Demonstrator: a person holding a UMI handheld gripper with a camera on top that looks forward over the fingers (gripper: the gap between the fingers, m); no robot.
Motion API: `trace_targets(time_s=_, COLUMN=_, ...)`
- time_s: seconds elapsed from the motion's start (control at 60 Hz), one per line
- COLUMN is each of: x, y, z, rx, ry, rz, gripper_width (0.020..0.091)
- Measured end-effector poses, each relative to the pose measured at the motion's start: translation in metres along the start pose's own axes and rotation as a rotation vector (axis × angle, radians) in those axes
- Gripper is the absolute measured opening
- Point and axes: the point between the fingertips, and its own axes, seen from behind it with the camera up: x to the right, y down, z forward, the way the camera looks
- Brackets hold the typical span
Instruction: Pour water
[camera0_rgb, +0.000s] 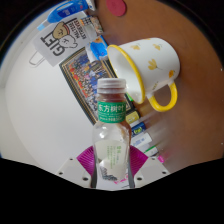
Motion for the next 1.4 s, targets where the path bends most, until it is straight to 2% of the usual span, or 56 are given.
trace_targets(time_s=0.217, x=-0.004, y=-0.003, z=-0.009, rx=-0.003, ry=0.170, rz=-0.479, gripper_width=0.0427)
trace_targets(time_s=0.317, x=-0.037, y=-0.026, z=-0.019, rx=0.052, ry=0.218, rz=-0.866, gripper_width=0.0428)
trace_targets(time_s=0.467, x=-0.104, y=-0.079, z=-0.040, rx=0.187, ry=0.248, rz=-1.384, gripper_width=0.0428)
trace_targets(time_s=0.567, x=-0.132, y=-0.133, z=-0.058, rx=0.285, ry=0.330, rz=-1.670, gripper_width=0.0429)
trace_targets(time_s=0.667, x=-0.124, y=-0.192, z=-0.077, rx=0.320, ry=0.439, rz=-1.859, gripper_width=0.0428)
trace_targets(time_s=0.783, x=-0.104, y=-0.259, z=-0.090, rx=0.319, ry=0.554, rz=-1.907, gripper_width=0.0428)
trace_targets(time_s=1.0, x=-0.059, y=-0.333, z=-0.103, rx=0.243, ry=0.670, rz=-1.906, gripper_width=0.0428)
trace_targets(time_s=1.15, x=-0.036, y=-0.346, z=-0.108, rx=0.204, ry=0.688, rz=-1.907, gripper_width=0.0439)
trace_targets(time_s=1.267, x=-0.038, y=-0.345, z=-0.108, rx=0.213, ry=0.660, rz=-1.946, gripper_width=0.0447)
trace_targets(time_s=1.4, x=-0.036, y=-0.344, z=-0.110, rx=0.208, ry=0.663, rz=-1.930, gripper_width=0.0526)
